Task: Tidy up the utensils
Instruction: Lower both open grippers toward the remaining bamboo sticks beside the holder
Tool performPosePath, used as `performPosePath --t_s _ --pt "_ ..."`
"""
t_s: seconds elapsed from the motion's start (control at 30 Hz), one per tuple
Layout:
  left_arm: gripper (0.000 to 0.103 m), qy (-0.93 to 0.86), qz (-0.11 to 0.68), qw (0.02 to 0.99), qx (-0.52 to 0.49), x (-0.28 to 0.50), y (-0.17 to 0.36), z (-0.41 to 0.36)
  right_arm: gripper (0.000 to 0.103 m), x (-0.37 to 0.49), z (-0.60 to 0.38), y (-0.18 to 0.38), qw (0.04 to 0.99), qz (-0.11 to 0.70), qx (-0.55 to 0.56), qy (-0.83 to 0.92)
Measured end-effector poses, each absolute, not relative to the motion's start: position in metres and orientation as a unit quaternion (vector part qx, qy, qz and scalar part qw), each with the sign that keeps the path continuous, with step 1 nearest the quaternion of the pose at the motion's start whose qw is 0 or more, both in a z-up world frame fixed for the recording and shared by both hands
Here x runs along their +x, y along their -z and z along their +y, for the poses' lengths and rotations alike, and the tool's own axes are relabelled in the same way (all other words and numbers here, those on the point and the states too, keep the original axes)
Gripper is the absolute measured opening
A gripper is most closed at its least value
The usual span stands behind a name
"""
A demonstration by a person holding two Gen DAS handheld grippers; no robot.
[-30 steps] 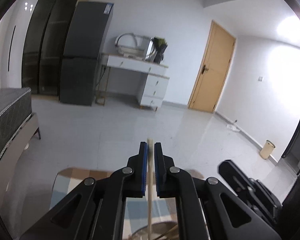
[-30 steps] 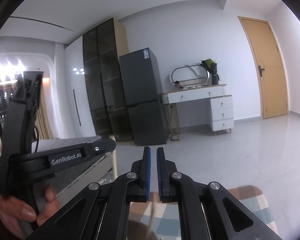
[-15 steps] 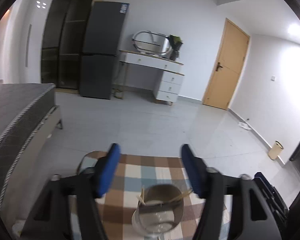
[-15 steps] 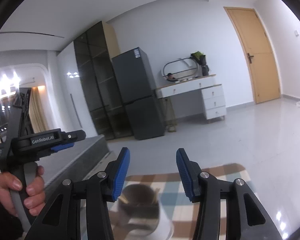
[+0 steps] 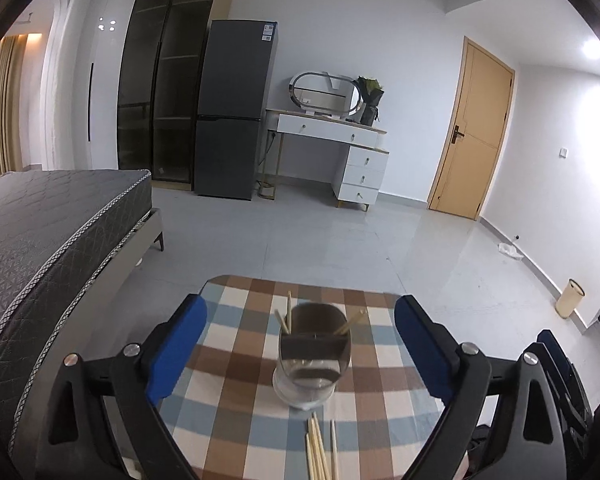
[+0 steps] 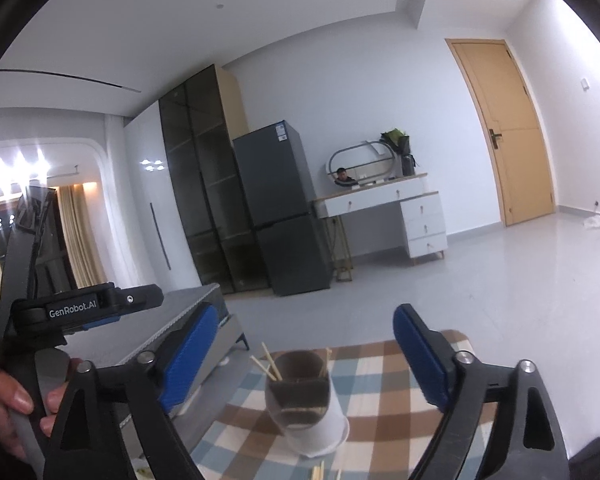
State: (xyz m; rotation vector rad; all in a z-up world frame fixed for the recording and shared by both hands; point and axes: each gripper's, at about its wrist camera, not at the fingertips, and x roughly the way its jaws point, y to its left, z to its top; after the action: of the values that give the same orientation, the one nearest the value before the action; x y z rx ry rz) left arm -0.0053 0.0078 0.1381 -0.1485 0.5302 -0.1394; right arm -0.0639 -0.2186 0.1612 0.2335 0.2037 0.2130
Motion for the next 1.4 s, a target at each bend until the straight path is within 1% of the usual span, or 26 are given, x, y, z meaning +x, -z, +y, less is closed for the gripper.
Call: performPosePath --t_s 0.23,0.37,0.47,0.67,0.97,1.1,1.27,1.3,1.37,1.4 --pt "0.093 0.075 0.258 0.962 -0.057 -0.018 -0.115 0.005 0.103 -0.08 -0.215 -0.145 0.982 0.115 0.117 -0.09" --pt "0.094 0.071 0.256 0.962 -0.056 -0.017 -0.098 0.005 0.103 -0.085 -0.215 -0.134 0.984 0.113 0.113 -0.073" --pt "0.093 0.077 0.261 0.96 -0.058 -0.015 -0.078 0.004 0.103 -0.089 -0.214 -0.118 0.983 0.129 0.108 -0.076" --pt "0.093 0.058 0.276 0.959 -0.04 -0.004 -0.04 0.002 0.103 -0.074 -0.212 -0.081 0.97 0.197 0.105 -0.1" --pt "0.093 0.042 0.339 0.939 -0.044 0.021 0.021 0.012 0.103 -0.052 -0.21 -0.038 0.955 0.269 0.099 -0.081" --pt "0.093 0.026 0.362 0.931 -0.041 0.033 0.039 0.014 0.103 -0.03 -0.209 -0.012 0.928 0.349 0.106 -0.079" --pt "0.093 0.011 0.401 0.915 -0.054 0.051 0.051 0.019 0.103 -0.003 -0.208 0.018 0.9 0.423 0.088 -0.056" --pt "0.093 0.0 0.413 0.909 -0.051 0.055 0.053 0.02 0.102 0.003 -0.208 0.023 0.893 0.438 0.088 -0.054" --pt "0.093 -0.005 0.437 0.897 -0.067 0.063 0.058 0.028 0.095 0.02 -0.203 0.037 0.864 0.49 0.09 -0.077" --pt "0.093 -0.008 0.447 0.891 -0.08 0.065 0.062 0.032 0.084 0.031 -0.198 0.044 0.847 0.515 0.083 -0.101"
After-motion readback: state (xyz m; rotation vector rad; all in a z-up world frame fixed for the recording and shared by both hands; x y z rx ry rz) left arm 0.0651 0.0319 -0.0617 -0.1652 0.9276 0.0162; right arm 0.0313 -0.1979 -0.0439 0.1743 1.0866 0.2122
